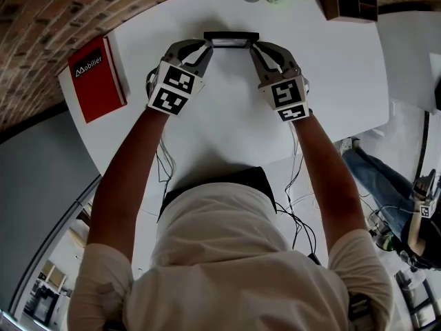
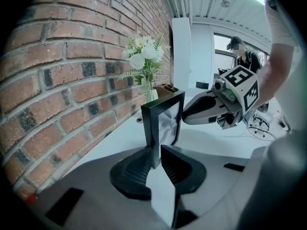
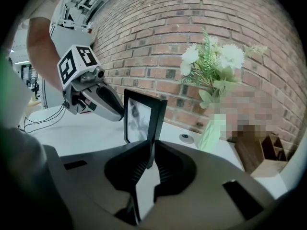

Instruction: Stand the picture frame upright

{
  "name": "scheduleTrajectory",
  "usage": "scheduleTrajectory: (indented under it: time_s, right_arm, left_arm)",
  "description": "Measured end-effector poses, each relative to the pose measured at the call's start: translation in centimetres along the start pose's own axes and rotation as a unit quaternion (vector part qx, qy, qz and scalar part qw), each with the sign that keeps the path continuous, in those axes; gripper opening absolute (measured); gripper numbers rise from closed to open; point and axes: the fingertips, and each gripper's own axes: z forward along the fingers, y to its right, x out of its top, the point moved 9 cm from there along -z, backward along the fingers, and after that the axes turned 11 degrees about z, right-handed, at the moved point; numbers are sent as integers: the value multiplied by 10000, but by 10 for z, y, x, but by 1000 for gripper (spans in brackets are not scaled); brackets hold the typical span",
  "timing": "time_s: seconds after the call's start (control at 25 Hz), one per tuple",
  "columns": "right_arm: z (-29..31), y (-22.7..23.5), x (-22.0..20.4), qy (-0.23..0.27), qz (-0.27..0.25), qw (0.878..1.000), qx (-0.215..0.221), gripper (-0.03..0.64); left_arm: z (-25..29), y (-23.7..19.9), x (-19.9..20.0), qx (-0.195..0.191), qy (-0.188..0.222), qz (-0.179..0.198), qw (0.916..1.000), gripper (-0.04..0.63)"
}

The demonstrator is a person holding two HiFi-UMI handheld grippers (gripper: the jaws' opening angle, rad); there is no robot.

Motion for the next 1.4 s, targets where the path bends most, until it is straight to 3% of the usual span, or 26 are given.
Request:
scheduleTrajectory:
  time_s: [0.76, 1.4]
  right_arm:
    - [-22, -12, -11, -116, 137, 9996, -213, 34]
    - [-82, -84, -10, -12, 553, 9961, -693, 34]
  left_arm:
    - [-20, 8, -11, -10, 75, -144, 9999, 66]
    - [-90, 50, -33, -346, 522, -243, 9977, 71]
